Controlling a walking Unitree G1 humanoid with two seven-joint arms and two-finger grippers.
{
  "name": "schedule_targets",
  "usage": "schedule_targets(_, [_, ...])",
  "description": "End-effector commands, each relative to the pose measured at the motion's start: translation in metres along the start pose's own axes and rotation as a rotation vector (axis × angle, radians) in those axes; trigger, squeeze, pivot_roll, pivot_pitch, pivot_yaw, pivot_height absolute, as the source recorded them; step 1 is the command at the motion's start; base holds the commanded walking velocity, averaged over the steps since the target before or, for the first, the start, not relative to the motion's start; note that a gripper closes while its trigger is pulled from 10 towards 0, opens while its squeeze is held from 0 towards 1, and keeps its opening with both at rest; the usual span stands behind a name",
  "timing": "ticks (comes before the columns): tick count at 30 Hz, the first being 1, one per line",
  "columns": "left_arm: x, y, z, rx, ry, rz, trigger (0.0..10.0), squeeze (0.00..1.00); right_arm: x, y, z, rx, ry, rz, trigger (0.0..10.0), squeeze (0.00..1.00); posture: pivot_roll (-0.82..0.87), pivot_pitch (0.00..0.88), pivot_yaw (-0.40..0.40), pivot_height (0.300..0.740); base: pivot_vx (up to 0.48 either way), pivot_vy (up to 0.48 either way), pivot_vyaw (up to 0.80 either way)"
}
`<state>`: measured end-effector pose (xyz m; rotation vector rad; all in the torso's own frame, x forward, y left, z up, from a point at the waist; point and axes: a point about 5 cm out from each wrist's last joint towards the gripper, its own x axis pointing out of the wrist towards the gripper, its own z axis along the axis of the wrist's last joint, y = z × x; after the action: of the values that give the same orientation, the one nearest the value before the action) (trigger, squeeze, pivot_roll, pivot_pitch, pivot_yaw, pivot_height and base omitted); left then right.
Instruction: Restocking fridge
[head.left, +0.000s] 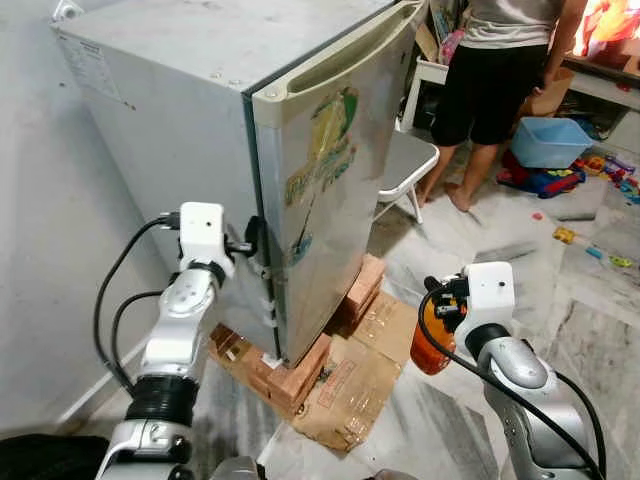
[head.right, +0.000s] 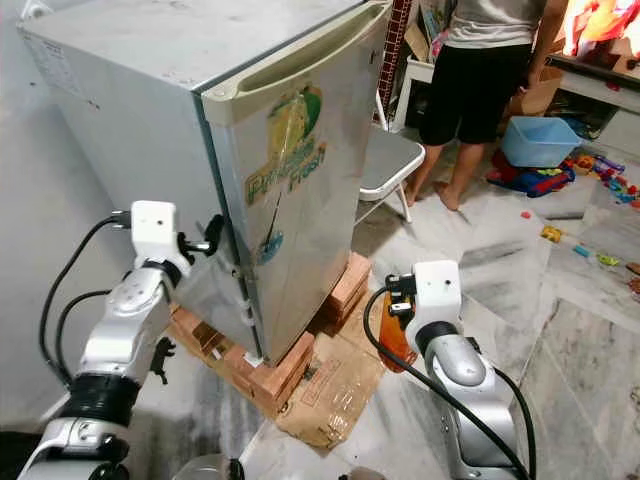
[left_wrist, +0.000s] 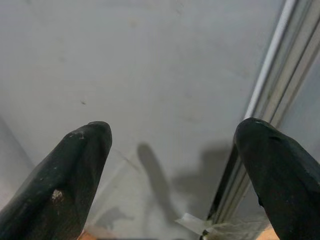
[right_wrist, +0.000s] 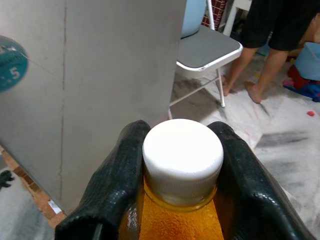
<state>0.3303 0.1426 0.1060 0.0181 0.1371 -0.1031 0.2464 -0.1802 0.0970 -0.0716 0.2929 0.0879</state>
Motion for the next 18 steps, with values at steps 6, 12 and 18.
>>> schedule_targets(6, [0.014, -0.05, 0.001, 0.114, 0.033, -0.175, 10.0, 0.0, -0.007, -0.008, 0.002, 0.041, 0.027, -0.043, 10.0, 0.0, -0.02, 0.0, -0.021, 0.74, 0.0, 0.0, 0.0])
schedule_targets(12, [0.005, -0.098, 0.004, 0.183, -0.012, -0.448, 10.0, 0.0, -0.004, -0.008, 0.004, 0.049, 0.023, -0.044, 10.0, 0.0, -0.02, 0.0, -0.022, 0.74, 0.0, 0.0, 0.0])
schedule_targets(18, [-0.029, -0.152, 0.012, 0.13, -0.055, -0.862, 10.0, 0.0, -0.005, -0.01, -0.001, 0.073, 0.049, -0.069, 10.0, 0.0, -0.01, 0.0, -0.017, 0.74, 0.0, 0.0, 0.0])
